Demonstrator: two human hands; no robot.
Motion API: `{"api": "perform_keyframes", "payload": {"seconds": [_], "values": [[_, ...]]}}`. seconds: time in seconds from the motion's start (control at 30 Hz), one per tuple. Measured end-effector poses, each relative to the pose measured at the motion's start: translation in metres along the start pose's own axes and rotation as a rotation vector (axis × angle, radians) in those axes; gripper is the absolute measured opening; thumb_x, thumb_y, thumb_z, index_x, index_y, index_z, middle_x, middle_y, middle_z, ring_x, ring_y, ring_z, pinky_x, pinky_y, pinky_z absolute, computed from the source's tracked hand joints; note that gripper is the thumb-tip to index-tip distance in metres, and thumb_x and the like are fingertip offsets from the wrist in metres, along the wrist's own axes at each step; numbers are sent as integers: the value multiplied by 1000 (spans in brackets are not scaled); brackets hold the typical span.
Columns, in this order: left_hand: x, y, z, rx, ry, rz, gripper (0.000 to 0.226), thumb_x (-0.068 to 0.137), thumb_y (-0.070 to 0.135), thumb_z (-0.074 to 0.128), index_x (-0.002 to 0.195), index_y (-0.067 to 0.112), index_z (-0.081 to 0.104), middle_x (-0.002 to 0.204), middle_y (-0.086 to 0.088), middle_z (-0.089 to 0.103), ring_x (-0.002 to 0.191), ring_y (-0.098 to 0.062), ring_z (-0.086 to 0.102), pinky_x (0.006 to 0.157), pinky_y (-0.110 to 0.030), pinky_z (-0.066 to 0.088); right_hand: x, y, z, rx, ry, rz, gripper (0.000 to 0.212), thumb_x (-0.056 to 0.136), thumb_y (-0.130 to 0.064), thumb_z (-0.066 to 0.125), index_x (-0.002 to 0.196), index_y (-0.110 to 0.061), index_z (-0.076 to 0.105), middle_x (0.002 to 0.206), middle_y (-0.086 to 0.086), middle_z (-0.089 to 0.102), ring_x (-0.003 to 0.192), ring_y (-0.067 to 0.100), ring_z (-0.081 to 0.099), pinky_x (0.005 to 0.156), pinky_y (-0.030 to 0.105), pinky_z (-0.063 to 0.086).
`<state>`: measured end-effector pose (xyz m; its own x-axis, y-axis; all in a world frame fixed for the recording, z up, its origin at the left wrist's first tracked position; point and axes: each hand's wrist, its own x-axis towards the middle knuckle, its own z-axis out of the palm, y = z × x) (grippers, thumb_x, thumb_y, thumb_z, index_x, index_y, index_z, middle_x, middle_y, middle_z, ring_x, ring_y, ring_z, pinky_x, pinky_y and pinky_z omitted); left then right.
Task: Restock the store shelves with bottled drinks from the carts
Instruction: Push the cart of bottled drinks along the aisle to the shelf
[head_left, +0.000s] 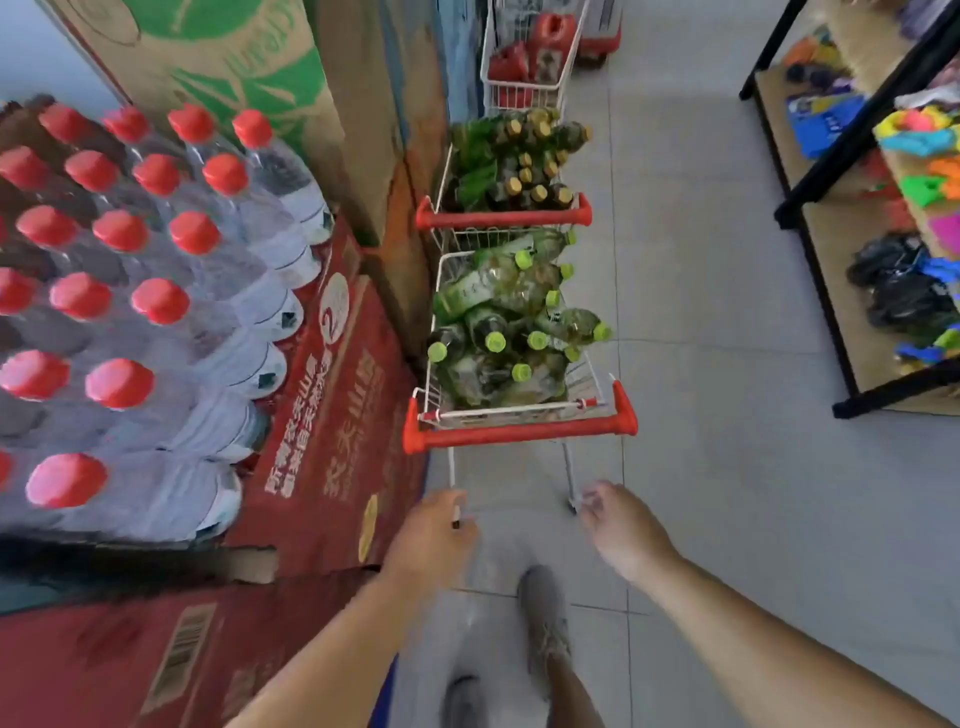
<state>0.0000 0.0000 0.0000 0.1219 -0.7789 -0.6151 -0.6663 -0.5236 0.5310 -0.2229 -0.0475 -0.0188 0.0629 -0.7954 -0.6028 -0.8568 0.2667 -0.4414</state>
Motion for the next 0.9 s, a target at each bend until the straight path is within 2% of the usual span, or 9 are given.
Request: {"api": "perform_keyframes", "payload": {"seconds": [0.07, 0.2, 0.27, 0.37, 0.47, 0.53, 0.6, 0.67, 0.9], "values": [[35, 2, 3, 103, 104, 116, 51, 87, 31, 54, 133, 10, 54, 126, -11, 58, 116, -28, 55, 97, -33, 42, 34, -7, -3, -71, 109, -135, 30, 96, -24, 49, 122, -15, 59, 119, 6, 60, 114, 27, 56, 89, 34, 47], [92, 5, 4, 276, 191, 205, 62, 90, 34, 58, 144, 8, 43, 143, -13, 48, 131, -32, 45, 110, -40, 35, 88, -15, -15, -335, 265, -361, 32, 91, -27, 55, 117, -9, 62, 117, 12, 61, 111, 33, 53, 97, 41, 44], [116, -2, 6, 374, 188, 223, 62, 92, 38, 58, 145, 11, 40, 145, -9, 46, 135, -29, 40, 114, -39, 30, 110, -11, -18, -458, 224, -386, 42, 92, -38, 50, 123, -11, 59, 122, 11, 59, 117, 31, 50, 103, 41, 39], [145, -9, 4, 495, 117, 237, 62, 94, 47, 53, 146, 17, 39, 142, -5, 48, 134, -25, 40, 115, -38, 27, 136, -11, -19, -542, 40, -392, 54, 94, -51, 43, 136, -18, 48, 131, 7, 53, 124, 28, 45, 103, 39, 36], [162, -12, 0, 614, 21, 249, 53, 94, 57, 47, 133, 20, 51, 128, -3, 59, 122, -26, 51, 104, -38, 35, 153, -7, -16, -671, -79, -399, 59, 93, -63, 30, 134, -23, 46, 124, 6, 57, 116, 28, 51, 95, 41, 40], [168, -13, -3, 679, 45, 293, 46, 93, 61, 45, 110, 20, 58, 108, -2, 64, 105, -27, 59, 88, -39, 40, 160, -2, -16, -751, -73, -411, 63, 89, -68, 20, 123, -25, 51, 112, 4, 61, 105, 28, 56, 86, 41, 42], [168, -14, -1, 710, 97, 328, 43, 91, 62, 46, 95, 20, 56, 96, -1, 66, 95, -27, 62, 78, -38, 40, 161, 3, -14, -756, -30, -444, 63, 87, -67, 19, 111, -22, 55, 101, 4, 63, 94, 29, 59, 78, 40, 42], [168, -16, 4, 720, 132, 331, 45, 90, 63, 44, 92, 20, 56, 93, -1, 65, 91, -27, 61, 78, -39, 40, 160, 6, -13, -735, 8, -471, 61, 87, -66, 23, 103, -18, 58, 94, 6, 65, 86, 30, 61, 73, 38, 41], [159, -17, 32, 652, 228, 356, 51, 85, 67, 37, 83, 19, 56, 81, 0, 63, 82, -26, 61, 72, -37, 36, 155, 25, -18, -723, 34, -471, 64, 85, -69, 19, 100, -20, 58, 90, 2, 63, 86, 28, 58, 73, 38, 37]]}}
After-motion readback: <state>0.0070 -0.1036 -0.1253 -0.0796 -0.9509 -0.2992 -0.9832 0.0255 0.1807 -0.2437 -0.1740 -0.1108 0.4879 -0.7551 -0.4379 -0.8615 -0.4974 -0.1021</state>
